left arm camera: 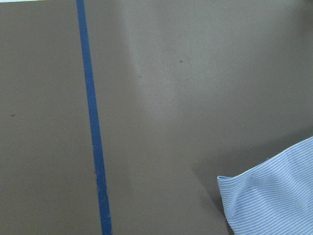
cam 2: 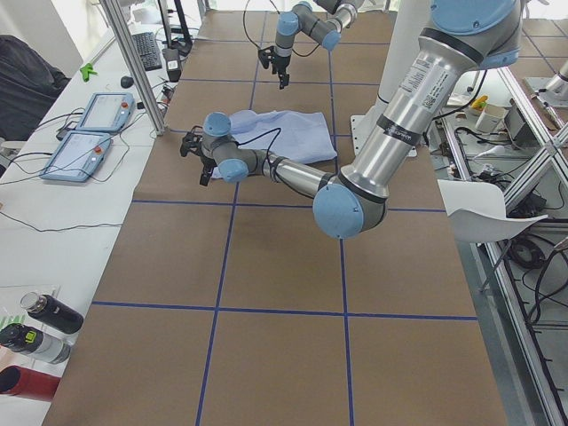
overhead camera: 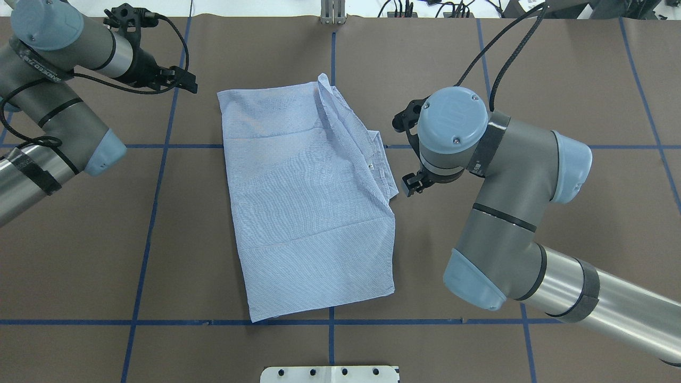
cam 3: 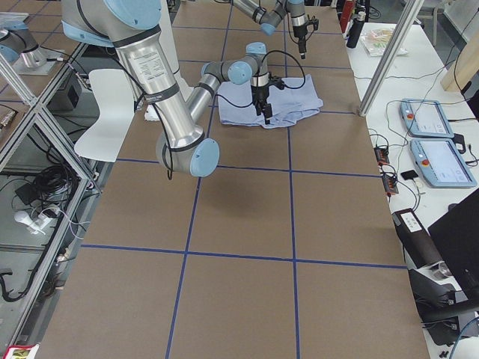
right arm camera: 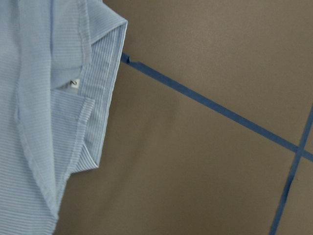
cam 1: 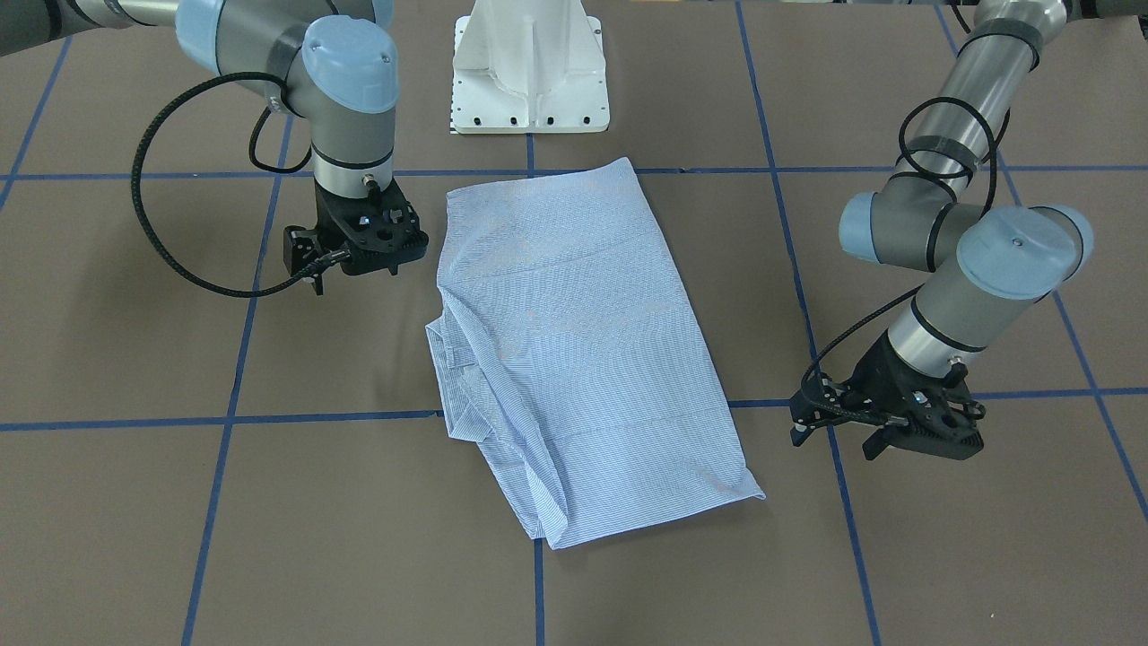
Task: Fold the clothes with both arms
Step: 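Move the right gripper to the shirt edge farthest from the left gripper, then lower the left gripper to the shirt edge nearest it while the right gripper holds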
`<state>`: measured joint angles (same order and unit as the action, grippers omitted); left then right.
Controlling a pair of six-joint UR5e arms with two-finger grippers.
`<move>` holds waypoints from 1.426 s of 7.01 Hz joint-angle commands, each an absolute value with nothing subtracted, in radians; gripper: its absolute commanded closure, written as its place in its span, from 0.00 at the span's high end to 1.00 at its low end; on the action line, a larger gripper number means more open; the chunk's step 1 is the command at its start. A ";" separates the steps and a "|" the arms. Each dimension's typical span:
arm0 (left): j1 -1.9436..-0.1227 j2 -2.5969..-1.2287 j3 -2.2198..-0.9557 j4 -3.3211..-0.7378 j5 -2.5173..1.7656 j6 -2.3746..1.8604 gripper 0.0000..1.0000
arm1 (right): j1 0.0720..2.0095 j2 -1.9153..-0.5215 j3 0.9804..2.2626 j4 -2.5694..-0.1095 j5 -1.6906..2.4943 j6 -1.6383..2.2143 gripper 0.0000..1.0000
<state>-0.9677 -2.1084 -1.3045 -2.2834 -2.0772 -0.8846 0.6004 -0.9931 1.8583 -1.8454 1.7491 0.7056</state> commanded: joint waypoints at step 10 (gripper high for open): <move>-0.540 -1.747 -1.942 -2.269 -1.924 -1.505 1.00 | 0.618 -1.101 1.899 -1.440 1.830 1.361 1.00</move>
<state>-0.5859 -1.7577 -1.9339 -2.2733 -1.9726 -1.4783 0.6204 -1.1009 1.8953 -1.4410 1.8300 1.3581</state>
